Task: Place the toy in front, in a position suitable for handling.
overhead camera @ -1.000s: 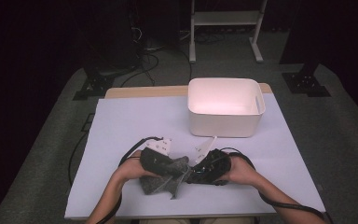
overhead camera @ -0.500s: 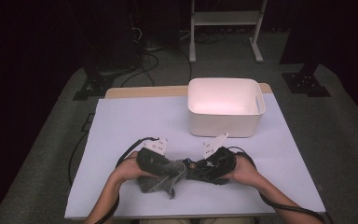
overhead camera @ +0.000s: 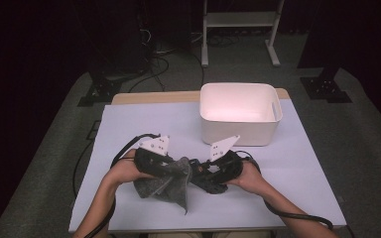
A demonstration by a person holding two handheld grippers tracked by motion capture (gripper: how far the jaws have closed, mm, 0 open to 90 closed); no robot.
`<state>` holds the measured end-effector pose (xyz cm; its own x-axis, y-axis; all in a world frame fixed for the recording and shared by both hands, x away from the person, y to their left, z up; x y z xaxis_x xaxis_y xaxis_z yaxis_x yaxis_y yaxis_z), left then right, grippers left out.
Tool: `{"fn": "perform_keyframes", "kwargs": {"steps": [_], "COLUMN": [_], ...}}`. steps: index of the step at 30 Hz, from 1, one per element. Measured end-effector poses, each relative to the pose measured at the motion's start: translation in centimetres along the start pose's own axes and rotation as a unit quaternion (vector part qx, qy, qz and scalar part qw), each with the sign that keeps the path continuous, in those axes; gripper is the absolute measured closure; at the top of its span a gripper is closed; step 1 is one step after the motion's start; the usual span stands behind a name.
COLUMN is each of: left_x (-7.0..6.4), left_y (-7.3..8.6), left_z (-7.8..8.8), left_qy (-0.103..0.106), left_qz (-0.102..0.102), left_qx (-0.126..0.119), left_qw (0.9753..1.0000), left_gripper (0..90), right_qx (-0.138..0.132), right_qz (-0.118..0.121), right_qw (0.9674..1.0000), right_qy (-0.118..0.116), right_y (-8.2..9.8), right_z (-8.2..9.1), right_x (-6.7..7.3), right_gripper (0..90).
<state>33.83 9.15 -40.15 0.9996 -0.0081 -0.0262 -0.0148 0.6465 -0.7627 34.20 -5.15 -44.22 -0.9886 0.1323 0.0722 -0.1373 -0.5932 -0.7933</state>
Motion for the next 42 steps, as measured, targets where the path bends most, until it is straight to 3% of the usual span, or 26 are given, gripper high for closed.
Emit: {"fn": "perform_keyframes", "kwargs": {"steps": [8, 14, 20, 25, 31, 38, 42], "left_x": [0.3, 0.5, 0.8, 0.7, 0.4, 0.2, 0.3], "left_y": [0.6, -0.2, -0.7, -1.0, -0.6, -1.4, -1.4], "left_z": [-0.5, -1.7, -2.8, -2.0, -0.6, 1.2, 0.5], "left_qy": [0.002, 0.01, 0.018, 0.019, 0.004, -0.004, 0.003], "left_qz": [0.008, 0.001, 0.002, -0.001, 0.0, -0.009, -0.009], "left_qx": [0.002, 0.004, 0.004, -0.001, -0.009, -0.019, -0.004], "left_qw": [1.0, 0.9999, 0.9998, 0.9998, 1.0, 0.9998, 0.9999], "left_gripper": [74.9, 74.8, 75.0, 75.0, 75.0, 74.9, 74.9], "right_qx": [-0.011, -0.02, -0.02, -0.026, -0.04, -0.029, -0.027], "right_qz": [-0.015, -0.025, -0.014, -0.016, -0.014, -0.005, -0.01], "right_qw": [0.9997, 0.9994, 0.9995, 0.9994, 0.9991, 0.9995, 0.9996], "right_qy": [0.017, 0.017, 0.019, 0.017, -0.001, -0.003, -0.004], "right_y": [1.3, 2.0, 1.9, 1.6, 0.4, -0.1, 0.3], "right_z": [2.6, 4.2, 4.2, 4.0, 3.0, 2.3, 2.1], "right_x": [-0.3, -0.2, 0.2, 0.1, 0.2, 0.3, 0.4], "right_gripper": [56.0, 56.6, 56.7, 56.8, 56.8, 56.8, 56.7]}}
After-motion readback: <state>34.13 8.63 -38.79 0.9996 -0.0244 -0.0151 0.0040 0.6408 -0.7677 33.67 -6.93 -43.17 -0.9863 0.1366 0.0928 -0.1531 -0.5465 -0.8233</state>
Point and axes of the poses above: each handheld gripper's, and its own axes: z roughly backward along the jaws, y roughly out of its underside, x roughly to its left, the point moved 7 cm from there along -z, roughly forward along the jaws, and after that the axes turned 1 degree about -z, right-handed, at the moved point
